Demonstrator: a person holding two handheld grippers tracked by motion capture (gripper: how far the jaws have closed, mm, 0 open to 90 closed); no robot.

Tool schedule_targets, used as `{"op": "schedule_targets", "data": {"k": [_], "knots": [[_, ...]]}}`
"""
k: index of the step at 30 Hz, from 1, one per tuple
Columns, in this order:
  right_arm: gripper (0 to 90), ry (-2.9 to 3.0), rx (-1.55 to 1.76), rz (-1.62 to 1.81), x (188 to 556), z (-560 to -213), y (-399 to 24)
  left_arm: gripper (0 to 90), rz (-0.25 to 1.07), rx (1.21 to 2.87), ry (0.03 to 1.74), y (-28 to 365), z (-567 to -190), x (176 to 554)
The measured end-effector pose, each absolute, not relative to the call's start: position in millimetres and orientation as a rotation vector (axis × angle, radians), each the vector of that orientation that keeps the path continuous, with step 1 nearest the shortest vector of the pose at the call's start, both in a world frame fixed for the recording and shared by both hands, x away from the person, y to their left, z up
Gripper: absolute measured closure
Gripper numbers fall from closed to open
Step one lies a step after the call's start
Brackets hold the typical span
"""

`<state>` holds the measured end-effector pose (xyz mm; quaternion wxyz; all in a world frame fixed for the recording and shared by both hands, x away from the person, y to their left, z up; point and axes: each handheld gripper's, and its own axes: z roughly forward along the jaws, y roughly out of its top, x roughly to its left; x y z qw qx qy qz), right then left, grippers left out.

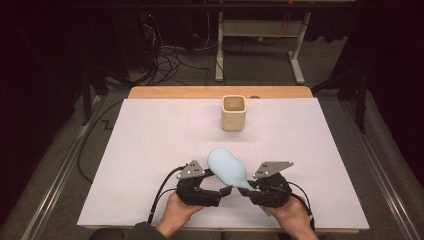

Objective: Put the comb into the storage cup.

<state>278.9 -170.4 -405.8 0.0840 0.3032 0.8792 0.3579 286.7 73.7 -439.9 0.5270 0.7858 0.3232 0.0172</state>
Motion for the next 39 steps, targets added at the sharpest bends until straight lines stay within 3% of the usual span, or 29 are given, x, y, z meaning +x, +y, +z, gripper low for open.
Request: {"op": "schedule_targets", "data": {"k": [23,39], "knots": [[71.0,2.626,0.833,1.074,275.3,-407.3,-157.9,18.4,-0.047,1.868,0.812,66.0,-432.4,294.7],[71.2,2.644,0.799,1.065,277.0,-410.8,-151.9,32.4,-0.056,1.862,0.782,74.1,-423.3,292.2]]}}
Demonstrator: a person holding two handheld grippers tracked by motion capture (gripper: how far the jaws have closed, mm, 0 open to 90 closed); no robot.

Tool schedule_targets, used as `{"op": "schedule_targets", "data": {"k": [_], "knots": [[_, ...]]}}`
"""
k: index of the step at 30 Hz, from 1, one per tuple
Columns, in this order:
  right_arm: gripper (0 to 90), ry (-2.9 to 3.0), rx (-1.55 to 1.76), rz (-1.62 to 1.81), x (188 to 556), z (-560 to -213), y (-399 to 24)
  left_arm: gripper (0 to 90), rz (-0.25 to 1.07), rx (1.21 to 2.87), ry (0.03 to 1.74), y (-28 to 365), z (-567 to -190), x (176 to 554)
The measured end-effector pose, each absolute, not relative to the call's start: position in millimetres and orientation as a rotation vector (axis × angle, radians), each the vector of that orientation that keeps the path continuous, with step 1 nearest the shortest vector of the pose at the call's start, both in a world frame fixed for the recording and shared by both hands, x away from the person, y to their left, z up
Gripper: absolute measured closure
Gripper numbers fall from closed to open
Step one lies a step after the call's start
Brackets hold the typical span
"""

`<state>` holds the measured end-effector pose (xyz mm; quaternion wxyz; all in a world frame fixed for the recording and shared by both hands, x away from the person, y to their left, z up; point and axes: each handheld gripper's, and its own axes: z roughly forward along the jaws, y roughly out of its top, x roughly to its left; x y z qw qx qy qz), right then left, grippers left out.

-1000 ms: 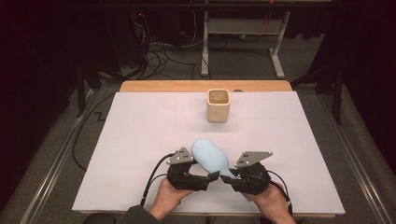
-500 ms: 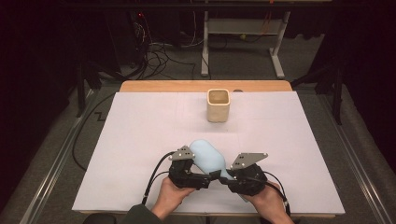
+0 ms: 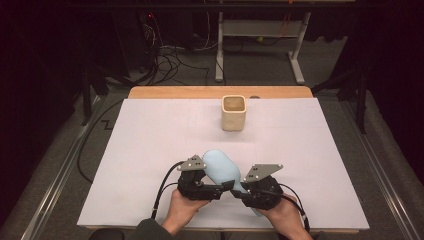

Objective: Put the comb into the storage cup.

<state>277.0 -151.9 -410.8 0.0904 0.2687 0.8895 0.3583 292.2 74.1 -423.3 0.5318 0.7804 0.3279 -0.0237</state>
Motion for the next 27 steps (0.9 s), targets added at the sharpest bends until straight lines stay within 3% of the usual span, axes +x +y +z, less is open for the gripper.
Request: {"op": "schedule_targets", "data": {"k": [16,27], "knots": [[70.5,2.638,0.753,1.063,275.4,-411.8,-146.7,49.5,-0.092,1.845,0.720,78.7,-403.7,286.3],[70.2,2.613,0.719,1.113,272.2,-409.7,-148.2,51.9,-0.099,1.856,0.708,78.7,-394.3,284.2]]}}
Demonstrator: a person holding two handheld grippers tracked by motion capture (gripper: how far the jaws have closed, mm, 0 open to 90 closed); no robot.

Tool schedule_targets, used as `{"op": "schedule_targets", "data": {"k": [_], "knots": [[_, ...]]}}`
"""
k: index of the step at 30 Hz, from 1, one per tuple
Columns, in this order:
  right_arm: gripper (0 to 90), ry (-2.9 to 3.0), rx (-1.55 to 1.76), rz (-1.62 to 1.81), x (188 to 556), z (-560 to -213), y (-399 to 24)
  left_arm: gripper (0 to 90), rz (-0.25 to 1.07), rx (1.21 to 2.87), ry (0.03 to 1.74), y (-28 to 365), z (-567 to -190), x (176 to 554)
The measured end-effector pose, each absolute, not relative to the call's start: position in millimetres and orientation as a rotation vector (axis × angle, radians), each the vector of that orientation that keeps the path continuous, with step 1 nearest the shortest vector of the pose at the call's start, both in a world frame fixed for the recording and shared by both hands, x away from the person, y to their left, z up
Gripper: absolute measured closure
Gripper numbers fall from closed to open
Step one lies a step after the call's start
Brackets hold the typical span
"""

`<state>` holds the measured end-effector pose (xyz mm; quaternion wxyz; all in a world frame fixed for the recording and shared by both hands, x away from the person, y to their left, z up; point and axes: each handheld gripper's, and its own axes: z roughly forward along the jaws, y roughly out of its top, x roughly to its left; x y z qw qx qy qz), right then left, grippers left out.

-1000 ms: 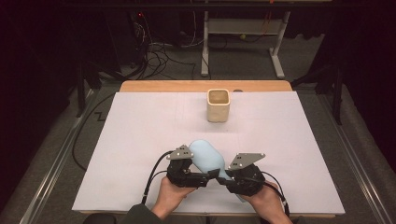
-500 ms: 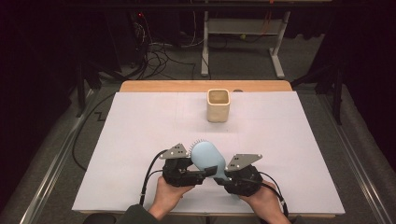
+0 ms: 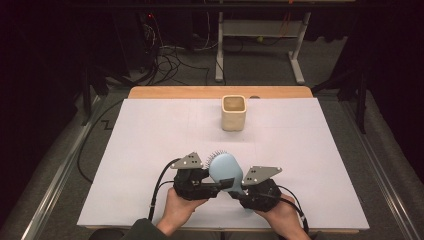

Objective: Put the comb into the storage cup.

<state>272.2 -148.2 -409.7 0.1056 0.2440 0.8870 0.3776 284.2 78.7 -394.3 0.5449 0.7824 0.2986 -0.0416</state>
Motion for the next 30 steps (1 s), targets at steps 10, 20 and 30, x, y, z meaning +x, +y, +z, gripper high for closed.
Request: {"op": "schedule_targets", "data": {"k": [10,20,30], "knots": [[62.9,2.599,0.764,1.190,274.3,-410.6,-154.1,52.0,-0.075,1.845,0.706,79.1,-389.8,285.0],[45.9,2.553,0.799,1.226,275.1,-415.9,-162.0,51.9,-0.044,1.836,0.720,87.8,-384.1,287.7],[32.0,2.418,0.809,1.271,270.7,-421.1,-186.2,51.9,-0.020,1.817,0.731,93.2,-380.1,289.5]]}}
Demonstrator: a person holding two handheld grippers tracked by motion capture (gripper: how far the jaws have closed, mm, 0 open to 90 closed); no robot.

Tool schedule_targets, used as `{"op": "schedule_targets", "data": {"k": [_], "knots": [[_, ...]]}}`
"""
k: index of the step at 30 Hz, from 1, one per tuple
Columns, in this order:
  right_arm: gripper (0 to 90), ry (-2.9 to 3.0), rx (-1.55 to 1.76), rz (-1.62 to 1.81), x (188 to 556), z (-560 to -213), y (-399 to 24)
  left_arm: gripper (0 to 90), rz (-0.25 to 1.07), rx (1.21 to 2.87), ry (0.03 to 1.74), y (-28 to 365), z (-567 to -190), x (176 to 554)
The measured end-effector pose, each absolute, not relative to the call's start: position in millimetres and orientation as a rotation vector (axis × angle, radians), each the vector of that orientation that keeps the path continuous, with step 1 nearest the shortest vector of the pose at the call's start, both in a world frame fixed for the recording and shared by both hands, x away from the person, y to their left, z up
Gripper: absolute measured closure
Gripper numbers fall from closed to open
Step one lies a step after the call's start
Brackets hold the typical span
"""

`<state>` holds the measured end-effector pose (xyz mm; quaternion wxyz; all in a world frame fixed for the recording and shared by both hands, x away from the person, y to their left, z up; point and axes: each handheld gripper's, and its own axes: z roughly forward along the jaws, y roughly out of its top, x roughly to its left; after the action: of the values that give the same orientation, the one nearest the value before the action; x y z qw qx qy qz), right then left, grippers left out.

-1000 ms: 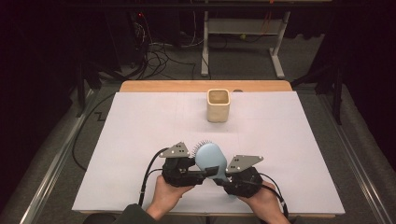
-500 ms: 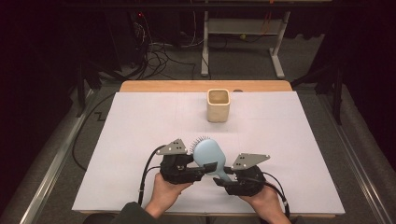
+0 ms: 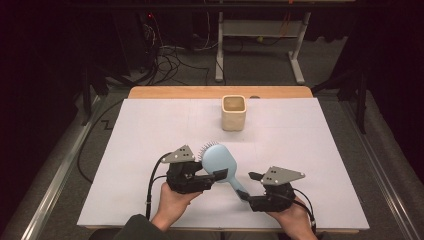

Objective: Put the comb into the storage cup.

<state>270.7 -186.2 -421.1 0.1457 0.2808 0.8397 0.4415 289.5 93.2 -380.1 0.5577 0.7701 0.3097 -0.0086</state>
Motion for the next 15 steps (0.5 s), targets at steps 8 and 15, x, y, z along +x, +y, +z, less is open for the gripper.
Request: {"op": "schedule_targets", "data": {"k": [8,15], "knots": [[30.7,2.336,0.846,1.303,267.0,-426.0,-213.0,51.7,0.001,1.808,0.744,98.3,-375.6,290.8],[33.0,2.273,0.882,1.352,264.8,-427.8,-232.6,51.6,0.023,1.800,0.754,101.5,-371.6,293.0]]}}
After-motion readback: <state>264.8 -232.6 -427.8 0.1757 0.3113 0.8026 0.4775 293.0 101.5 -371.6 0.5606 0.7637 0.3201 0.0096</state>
